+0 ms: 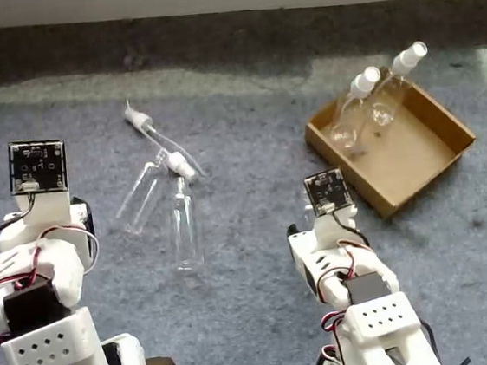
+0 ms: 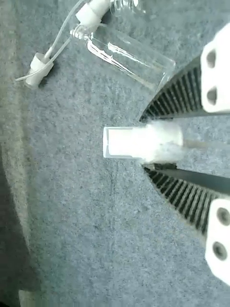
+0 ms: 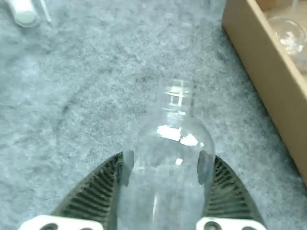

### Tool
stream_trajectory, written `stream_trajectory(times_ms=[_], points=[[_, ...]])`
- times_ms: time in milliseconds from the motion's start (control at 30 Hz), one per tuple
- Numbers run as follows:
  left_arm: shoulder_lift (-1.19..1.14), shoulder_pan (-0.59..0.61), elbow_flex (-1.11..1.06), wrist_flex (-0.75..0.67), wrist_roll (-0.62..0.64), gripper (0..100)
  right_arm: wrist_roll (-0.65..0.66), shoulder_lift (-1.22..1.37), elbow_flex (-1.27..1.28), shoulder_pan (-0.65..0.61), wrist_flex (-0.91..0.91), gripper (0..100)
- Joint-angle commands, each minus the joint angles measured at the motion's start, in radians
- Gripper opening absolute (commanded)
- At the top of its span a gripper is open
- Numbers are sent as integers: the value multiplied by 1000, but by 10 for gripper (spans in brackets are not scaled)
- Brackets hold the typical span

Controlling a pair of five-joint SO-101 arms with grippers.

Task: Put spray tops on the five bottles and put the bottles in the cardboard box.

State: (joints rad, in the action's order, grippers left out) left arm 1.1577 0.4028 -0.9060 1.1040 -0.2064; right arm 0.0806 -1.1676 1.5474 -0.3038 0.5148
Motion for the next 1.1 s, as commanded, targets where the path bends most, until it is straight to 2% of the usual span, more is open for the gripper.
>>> stream_trajectory(times_ms=[0, 100, 233, 333, 467, 600, 800, 1067], points=[[39, -101, 124, 104, 29, 41, -3, -10, -111, -62, -31, 128], [65, -183, 162, 157, 51, 41, -3, -10, -162, -79, -31, 128], [110, -262, 186, 161, 176, 41, -3, -10, -222, -117, -31, 128], [127, -306, 183, 158, 186, 41, -6, -10, -260, -160, -31, 126], [136, -308, 180, 158, 184, 41, -9, -21, -309, -214, -27, 125], [136, -309, 185, 158, 180, 41, -9, -147, -321, -263, -27, 125], [136, -314, 185, 157, 183, 5, -9, -354, -255, -239, -25, 124], [136, -352, 185, -23, 189, 5, -11, -496, -93, -236, -30, 124]])
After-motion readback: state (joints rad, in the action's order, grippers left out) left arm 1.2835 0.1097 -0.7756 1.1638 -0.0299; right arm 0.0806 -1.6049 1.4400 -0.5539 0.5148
